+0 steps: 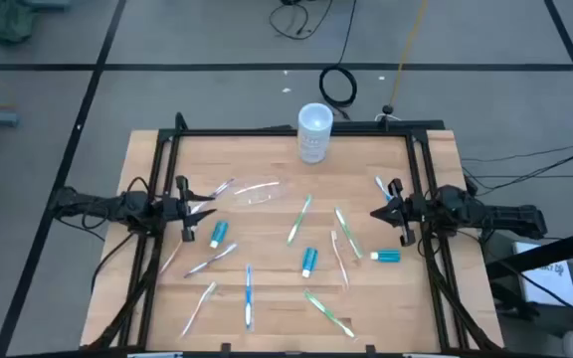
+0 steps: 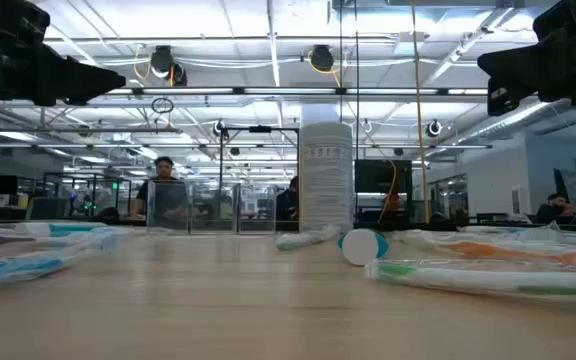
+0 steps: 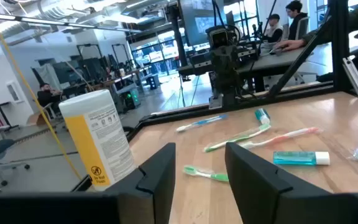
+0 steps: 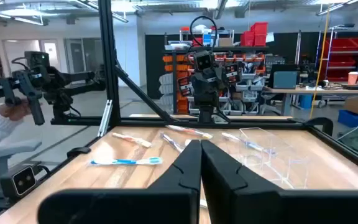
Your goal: Pick & Place toothbrushing station
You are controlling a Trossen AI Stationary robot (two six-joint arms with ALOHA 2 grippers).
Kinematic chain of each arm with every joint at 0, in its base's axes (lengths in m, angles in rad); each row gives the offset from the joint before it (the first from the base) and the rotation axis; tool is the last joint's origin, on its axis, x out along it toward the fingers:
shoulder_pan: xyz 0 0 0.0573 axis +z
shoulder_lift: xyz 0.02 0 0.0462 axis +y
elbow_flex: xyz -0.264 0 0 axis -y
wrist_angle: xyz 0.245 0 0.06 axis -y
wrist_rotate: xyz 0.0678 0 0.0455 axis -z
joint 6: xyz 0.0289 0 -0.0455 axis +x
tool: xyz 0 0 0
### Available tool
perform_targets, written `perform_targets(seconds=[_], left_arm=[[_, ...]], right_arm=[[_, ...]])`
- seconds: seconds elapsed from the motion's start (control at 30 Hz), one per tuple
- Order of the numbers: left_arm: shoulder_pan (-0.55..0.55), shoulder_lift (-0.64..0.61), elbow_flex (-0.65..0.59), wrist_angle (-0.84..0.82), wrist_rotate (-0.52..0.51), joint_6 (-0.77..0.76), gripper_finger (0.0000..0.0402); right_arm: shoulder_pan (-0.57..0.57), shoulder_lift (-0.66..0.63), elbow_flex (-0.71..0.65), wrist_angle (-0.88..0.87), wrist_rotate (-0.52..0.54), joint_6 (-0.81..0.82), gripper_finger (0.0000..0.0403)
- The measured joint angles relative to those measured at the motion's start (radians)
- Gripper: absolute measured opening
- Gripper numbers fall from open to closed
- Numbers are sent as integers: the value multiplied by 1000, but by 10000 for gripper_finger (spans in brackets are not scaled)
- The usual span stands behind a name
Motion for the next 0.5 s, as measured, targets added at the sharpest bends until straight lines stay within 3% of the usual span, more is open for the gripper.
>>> perform_targets(seconds=[0.4, 0.5], left_arm=[[0, 0, 0, 0, 1, -11, 145], [-1, 0, 0, 2, 33, -167, 145]], right_arm=[[0, 0, 0, 11, 0, -78, 0], [0, 0, 0, 16, 0, -57, 0]])
